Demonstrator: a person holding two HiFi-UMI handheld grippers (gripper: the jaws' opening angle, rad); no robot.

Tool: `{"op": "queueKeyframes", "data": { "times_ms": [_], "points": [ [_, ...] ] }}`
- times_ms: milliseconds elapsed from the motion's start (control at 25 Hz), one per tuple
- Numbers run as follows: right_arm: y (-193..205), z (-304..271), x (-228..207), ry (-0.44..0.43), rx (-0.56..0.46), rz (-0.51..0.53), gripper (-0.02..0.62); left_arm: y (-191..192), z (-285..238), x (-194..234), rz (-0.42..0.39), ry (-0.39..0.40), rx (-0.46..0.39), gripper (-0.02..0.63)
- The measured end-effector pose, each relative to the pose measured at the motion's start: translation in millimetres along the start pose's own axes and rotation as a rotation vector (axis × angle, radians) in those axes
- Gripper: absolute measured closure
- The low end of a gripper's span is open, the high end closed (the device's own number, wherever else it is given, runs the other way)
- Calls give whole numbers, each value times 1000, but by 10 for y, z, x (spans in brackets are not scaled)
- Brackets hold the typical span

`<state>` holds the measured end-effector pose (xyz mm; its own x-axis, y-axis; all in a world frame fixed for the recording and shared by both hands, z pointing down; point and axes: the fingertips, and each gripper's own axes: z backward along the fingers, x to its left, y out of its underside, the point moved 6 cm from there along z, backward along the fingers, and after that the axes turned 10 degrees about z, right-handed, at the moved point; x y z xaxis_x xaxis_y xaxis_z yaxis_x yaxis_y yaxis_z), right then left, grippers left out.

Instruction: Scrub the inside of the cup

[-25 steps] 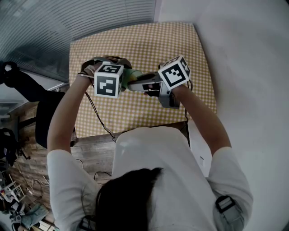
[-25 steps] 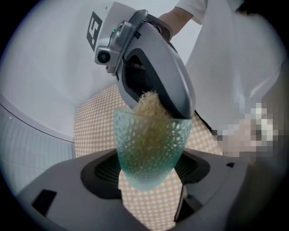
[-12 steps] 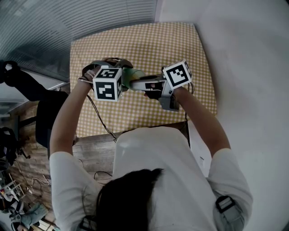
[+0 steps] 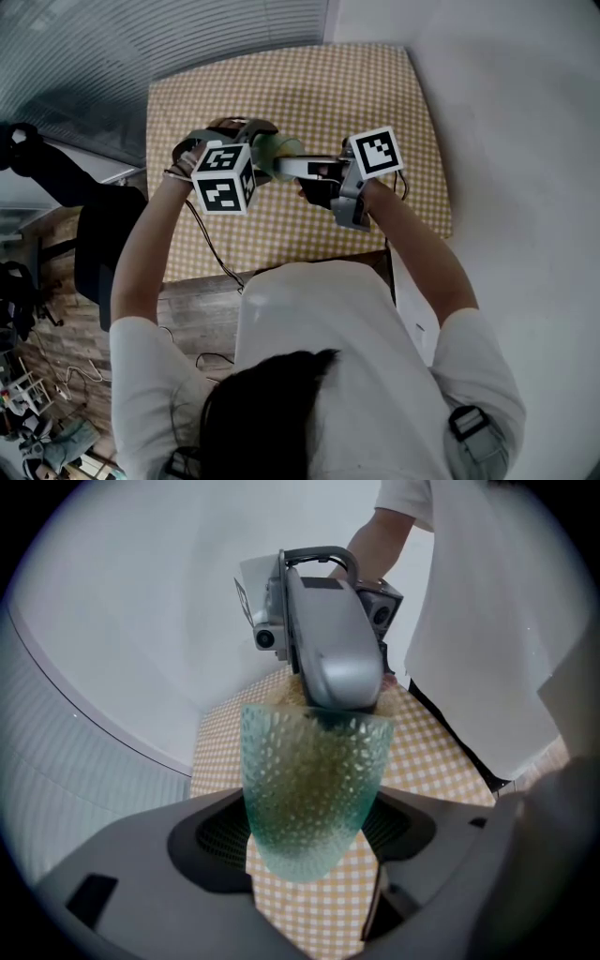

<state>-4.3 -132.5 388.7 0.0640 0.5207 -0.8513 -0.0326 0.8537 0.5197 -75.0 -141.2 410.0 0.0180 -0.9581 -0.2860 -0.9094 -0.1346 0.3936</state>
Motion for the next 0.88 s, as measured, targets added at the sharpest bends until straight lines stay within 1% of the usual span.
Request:
{"op": "queueKeyframes", "data": {
  "times_ms": [120, 280, 600, 800, 880],
  "points": [
    [-7, 41, -24, -12, -61, -55, 543, -14, 1, 12, 12, -39, -20, 255],
    [-34, 70, -39, -16, -112, -90, 543, -30, 6, 51, 12, -90, -33, 255],
    [-81, 89, -77, -18, -239, -205, 543, -21, 19, 99, 41, -193, -62, 255],
    [-110, 126, -133, -4, -344, -312, 543, -12, -16, 119, 83, -223, -86, 255],
    [-142, 118, -135, 2, -364, -338, 543, -2, -4, 147, 94, -233, -94, 255]
  ]
}}
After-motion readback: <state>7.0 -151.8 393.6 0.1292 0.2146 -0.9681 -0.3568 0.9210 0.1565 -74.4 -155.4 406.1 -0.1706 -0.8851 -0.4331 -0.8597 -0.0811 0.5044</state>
